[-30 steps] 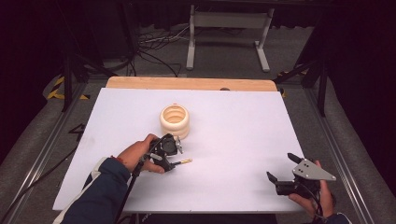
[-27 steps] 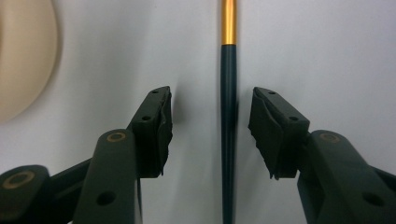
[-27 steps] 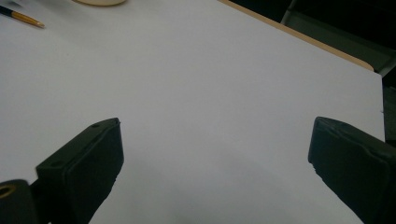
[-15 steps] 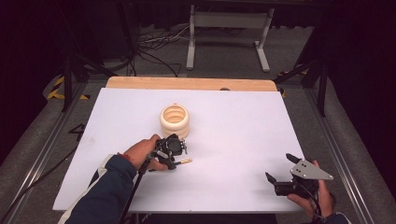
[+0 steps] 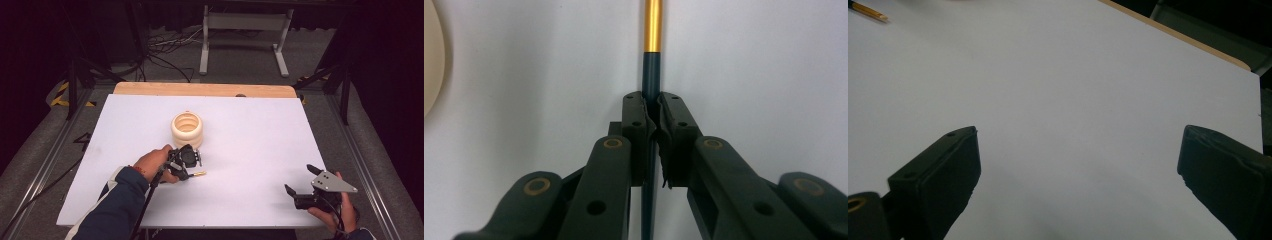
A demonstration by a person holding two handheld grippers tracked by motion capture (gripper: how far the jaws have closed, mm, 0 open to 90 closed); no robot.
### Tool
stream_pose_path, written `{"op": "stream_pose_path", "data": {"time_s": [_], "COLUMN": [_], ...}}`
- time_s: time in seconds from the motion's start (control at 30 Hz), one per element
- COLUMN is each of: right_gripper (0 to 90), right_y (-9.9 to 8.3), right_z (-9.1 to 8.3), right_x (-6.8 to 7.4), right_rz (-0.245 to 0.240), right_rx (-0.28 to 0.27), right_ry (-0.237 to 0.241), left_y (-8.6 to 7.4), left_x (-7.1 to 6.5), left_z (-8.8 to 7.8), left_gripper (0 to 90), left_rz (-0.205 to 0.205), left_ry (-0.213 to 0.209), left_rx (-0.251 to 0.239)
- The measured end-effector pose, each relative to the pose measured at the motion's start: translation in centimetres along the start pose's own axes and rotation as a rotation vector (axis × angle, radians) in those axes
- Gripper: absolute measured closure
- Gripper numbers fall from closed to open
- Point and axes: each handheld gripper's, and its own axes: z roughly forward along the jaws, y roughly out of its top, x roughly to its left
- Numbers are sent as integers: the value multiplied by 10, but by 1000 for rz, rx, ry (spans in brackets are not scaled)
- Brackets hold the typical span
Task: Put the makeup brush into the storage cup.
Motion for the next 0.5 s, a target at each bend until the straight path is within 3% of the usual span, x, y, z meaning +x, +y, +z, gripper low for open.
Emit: {"op": "stream_pose_path", "data": {"time_s": [0.2, 0.37, 0.5], "right_gripper": [40, 40, 41], "right_y": [0, 0, 0], "right_z": [0, 0, 0], "right_x": [0, 0, 0], "right_rz": [2, 3, 7], "right_rx": [0, 1, 2], "right_ry": [-3, -1, -6], "left_y": [-2, -7, -16], "left_x": [-1, 1, 2], "left_z": [-1, -9, -21], "left_gripper": [829, 830, 830], "left_rz": [-8, -30, -49], "left_ry": [20, 30, 45], "left_rx": [-17, -66, -164]}}
